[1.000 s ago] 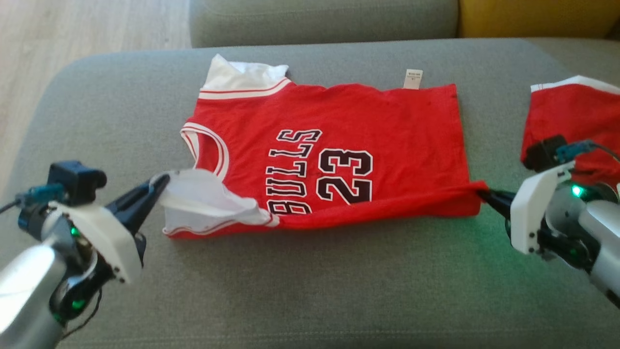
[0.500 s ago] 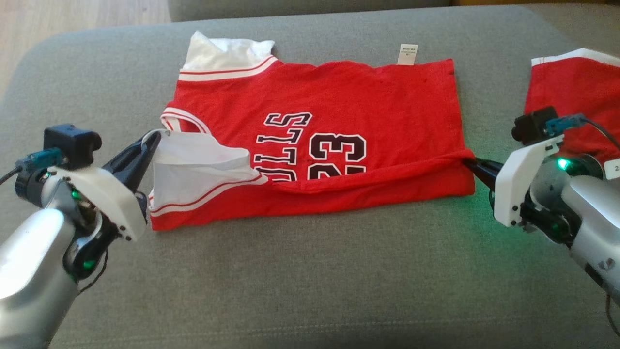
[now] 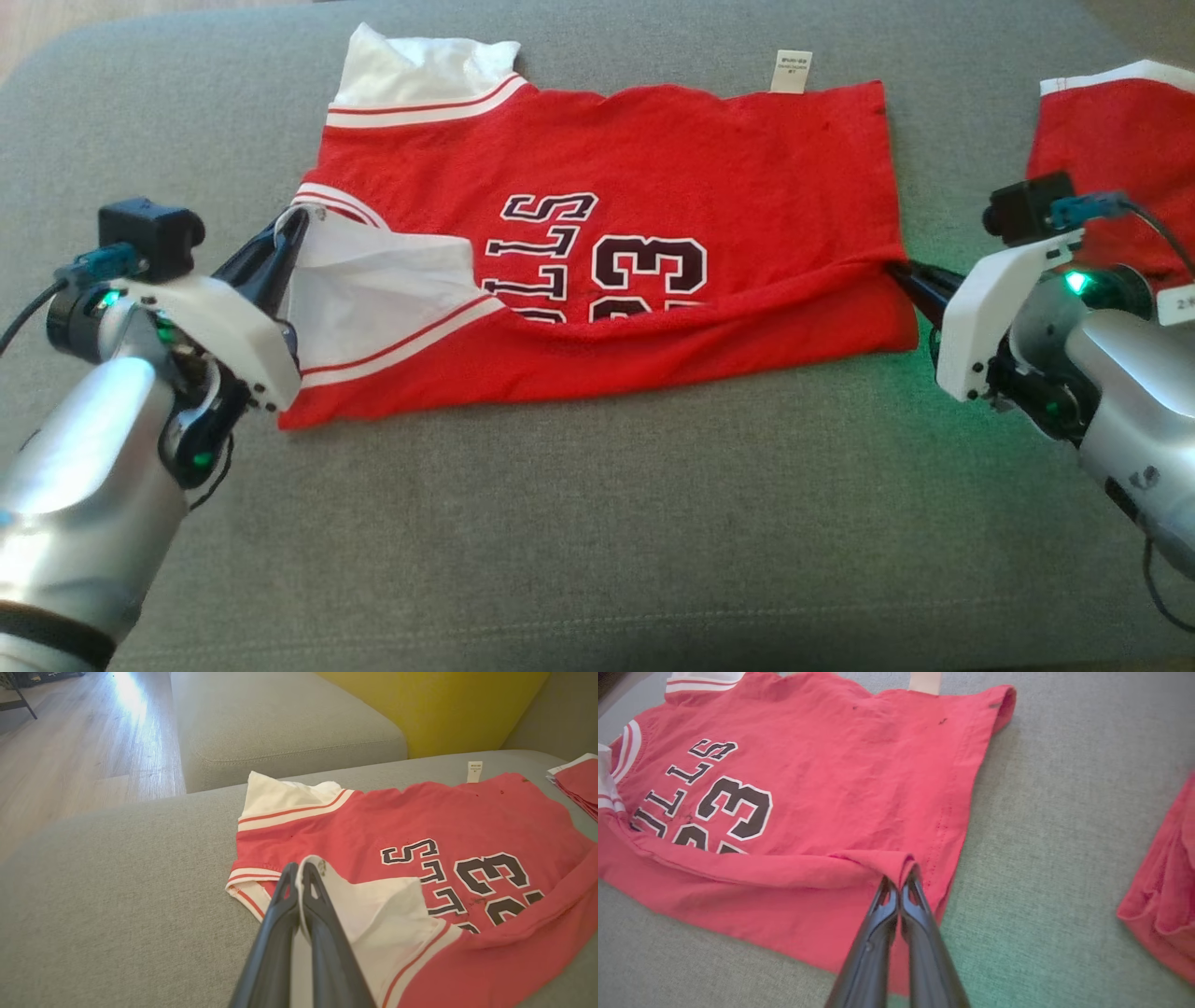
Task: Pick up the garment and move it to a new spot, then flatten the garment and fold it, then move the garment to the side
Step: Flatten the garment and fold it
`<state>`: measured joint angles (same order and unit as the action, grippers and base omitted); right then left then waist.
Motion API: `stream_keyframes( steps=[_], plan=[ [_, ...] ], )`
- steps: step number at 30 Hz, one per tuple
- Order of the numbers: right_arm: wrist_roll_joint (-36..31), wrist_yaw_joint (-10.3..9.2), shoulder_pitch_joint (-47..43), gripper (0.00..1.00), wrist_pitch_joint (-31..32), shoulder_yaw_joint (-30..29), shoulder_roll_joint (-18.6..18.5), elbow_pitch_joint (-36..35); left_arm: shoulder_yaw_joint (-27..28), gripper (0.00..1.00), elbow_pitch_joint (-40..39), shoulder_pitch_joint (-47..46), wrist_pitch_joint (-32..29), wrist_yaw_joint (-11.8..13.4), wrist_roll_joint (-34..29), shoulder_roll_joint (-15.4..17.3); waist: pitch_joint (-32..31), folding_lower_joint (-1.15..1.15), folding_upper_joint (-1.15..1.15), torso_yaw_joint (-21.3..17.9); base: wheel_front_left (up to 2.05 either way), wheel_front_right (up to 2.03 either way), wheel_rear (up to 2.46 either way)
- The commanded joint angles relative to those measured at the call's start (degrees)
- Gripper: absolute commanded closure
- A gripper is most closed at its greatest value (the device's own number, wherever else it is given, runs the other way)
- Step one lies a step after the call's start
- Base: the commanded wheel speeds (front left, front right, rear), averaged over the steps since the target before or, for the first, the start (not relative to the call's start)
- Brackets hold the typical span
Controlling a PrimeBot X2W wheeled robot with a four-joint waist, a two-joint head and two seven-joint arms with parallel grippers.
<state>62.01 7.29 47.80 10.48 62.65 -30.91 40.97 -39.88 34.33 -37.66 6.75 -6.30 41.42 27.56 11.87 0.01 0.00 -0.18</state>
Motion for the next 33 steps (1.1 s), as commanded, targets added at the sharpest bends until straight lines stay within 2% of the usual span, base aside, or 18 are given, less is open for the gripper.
stream_keyframes(
  steps=[1,5,12,16,17,18,21,23,24,25,26,30,33],
  plan=[
    [-0.13,0.2,1.18,0.0,-1.63,-0.81,-0.25,0.52,2.47,0.0,0.44,-3.7,0.92,0.05,-0.25,1.52,0.12,-0.01,0.0,-0.03,0.0,0.0,0.0],
    [0.13,0.2,1.11,0.0,-4.04,-1.3,0.83,2.29,3.29,0.0,3.57,-4.62,3.2,1.34,-0.04,0.04,-0.04,-0.01,0.0,-0.01,0.0,0.0,0.0],
    [-2.11,0.2,-0.09,0.0,-12.69,-1.88,1.25,5.33,9.23,0.0,5.28,-3.42,7.73,6.9,2.03,-2.56,-1.9,-0.01,0.0,0.71,0.0,0.0,0.0],
    [-4.06,0.2,-1.28,0.0,-19.8,-3.32,2.14,7.62,14.4,0.0,0.98,-0.27,8.19,9.19,2.11,-4.26,-3.74,-0.01,0.0,1.21,0.0,0.0,0.0],
    [-4.06,0.2,-1.28,0.0,-19.8,-3.32,2.14,7.62,14.4,0.0,0.98,-0.27,8.19,9.19,2.11,-4.26,-3.74,-0.01,0.0,1.21,0.0,0.0,0.0],
    [-4.5,0.2,-2.17,0.0,-22.84,-4.9,2.8,8.67,18.12,0.0,-3.13,2.64,8.21,10.11,1.39,-5.71,-4.78,-0.01,0.0,1.42,0.0,0.0,0.0],
    [-7.12,0.2,-3.39,0.0,-25.14,-8.0,3.99,9.99,22.51,0.0,-9.16,8.35,8.23,10.78,-1.31,-7.93,-6.28,-0.01,0.0,1.3,0.0,0.0,0.0],
    [-8.39,0.2,-3.8,0.0,-25.35,-9.65,4.52,10.09,23.45,0.0,-10.93,10.36,8.23,10.93,-2.69,-8.54,-6.55,-0.01,0.0,1.18,0.0,0.0,0.0],
    [-12.16,0.2,-4.93,0.0,-25.42,-15.34,5.27,7.98,25.19,0.0,-13.83,14.01,8.23,11.31,-5.17,-9.95,-6.84,-0.01,0.0,0.92,0.0,0.0,0.0],
    [-14.51,0.2,-6.32,0.0,-25.44,-18.52,5.6,6.69,25.82,0.0,-14.93,15.72,8.23,11.39,-6.23,-10.83,-7.1,-0.01,0.0,0.82,0.0,0.0,0.0],
    [-14.51,0.2,-6.32,0.0,-25.44,-18.52,5.6,6.69,25.82,0.0,-14.93,15.72,8.23,11.39,-6.23,-10.83,-7.1,-0.01,0.0,0.82,0.0,0.0,0.0],
    [-25.37,0.2,-14.9,0.0,-25.45,-31.18,8.09,0.51,27.69,0.0,-17.39,21.6,8.24,11.01,-9.07,-14.51,-8.24,-0.01,0.0,0.43,0.0,0.0,0.0],
    [-32.66,0.2,-21.91,0.0,-25.46,-39.87,11.58,-4.47,28.48,0.0,-16.83,24.71,8.24,10.43,-10.72,-16.72,-8.78,-0.01,0.0,-0.08,0.0,0.0,0.0]
  ],
)
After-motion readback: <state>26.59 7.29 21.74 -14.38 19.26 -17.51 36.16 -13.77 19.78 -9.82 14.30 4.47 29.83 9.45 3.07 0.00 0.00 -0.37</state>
